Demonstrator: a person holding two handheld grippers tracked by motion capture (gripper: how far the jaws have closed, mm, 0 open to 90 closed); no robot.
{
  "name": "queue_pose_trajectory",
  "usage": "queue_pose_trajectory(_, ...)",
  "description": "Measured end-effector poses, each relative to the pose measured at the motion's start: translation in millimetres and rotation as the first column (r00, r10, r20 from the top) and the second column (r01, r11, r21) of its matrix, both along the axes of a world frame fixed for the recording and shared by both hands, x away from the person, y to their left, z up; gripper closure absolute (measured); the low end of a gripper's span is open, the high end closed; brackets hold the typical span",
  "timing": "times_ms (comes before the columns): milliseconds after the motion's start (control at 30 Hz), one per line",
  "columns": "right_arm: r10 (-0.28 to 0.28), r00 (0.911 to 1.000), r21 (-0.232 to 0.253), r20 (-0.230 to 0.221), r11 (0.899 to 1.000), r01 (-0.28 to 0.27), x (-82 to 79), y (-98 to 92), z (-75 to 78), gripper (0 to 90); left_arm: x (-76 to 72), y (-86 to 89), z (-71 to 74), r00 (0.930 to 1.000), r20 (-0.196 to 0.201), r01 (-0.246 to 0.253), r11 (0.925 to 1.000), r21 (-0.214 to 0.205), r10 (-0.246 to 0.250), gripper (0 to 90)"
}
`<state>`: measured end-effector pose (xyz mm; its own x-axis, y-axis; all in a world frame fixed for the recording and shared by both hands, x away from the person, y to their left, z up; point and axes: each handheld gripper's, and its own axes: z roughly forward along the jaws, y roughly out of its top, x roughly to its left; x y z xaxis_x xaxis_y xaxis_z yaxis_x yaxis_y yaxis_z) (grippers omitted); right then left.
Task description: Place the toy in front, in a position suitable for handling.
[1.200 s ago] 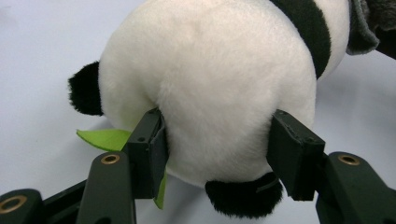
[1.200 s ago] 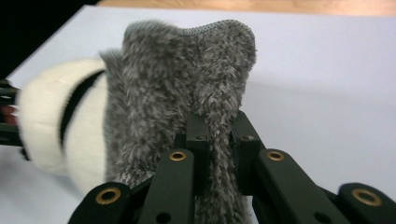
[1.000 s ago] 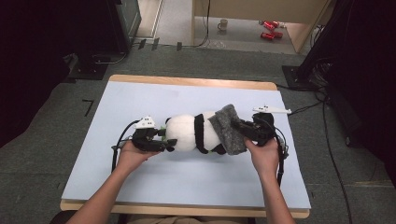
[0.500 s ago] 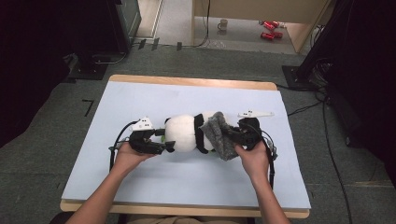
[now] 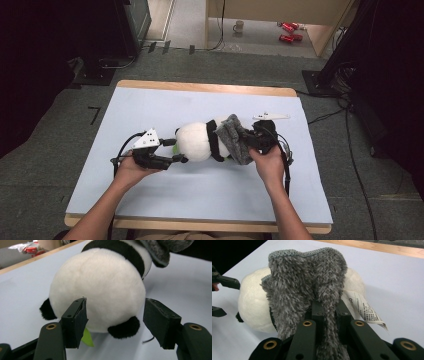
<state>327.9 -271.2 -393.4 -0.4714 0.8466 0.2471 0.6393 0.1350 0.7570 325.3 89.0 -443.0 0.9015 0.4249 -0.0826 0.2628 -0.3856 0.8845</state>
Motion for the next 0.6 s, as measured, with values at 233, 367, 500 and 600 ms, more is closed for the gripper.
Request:
queue_pose_trajectory(233,0.0,1.0,0.011,-0.005,1.0,0.0,5.0,0.3,1.2,82.0,6.0,-13.4,-13.2,1.0,-0.002,-0.002,0.998,0.063,0.002,31.2)
queue_pose_trajectory(367,-0.003,1.0,0.016,0.006,1.0,0.003,11.2,3.1,3.0,82.0,6.9,-20.9,-17.6,0.9993,0.03,-0.027,0.9966,0.078,0.024,21.7)
queue_pose_trajectory(500,-0.007,1.0,0.03,0.007,1.0,0.007,19.6,5.3,5.1,81.9,10.3,-22.6,-19.6,0.9974,0.029,-0.068,0.995,0.072,0.067,20.8)
queue_pose_trajectory(600,-0.011,0.9999,0.043,0.011,0.999,0.011,25.2,6.5,6.7,81.7,12.9,-24.2,-21.8,0.9952,0.034,-0.093,0.9936,0.063,0.091,20.6)
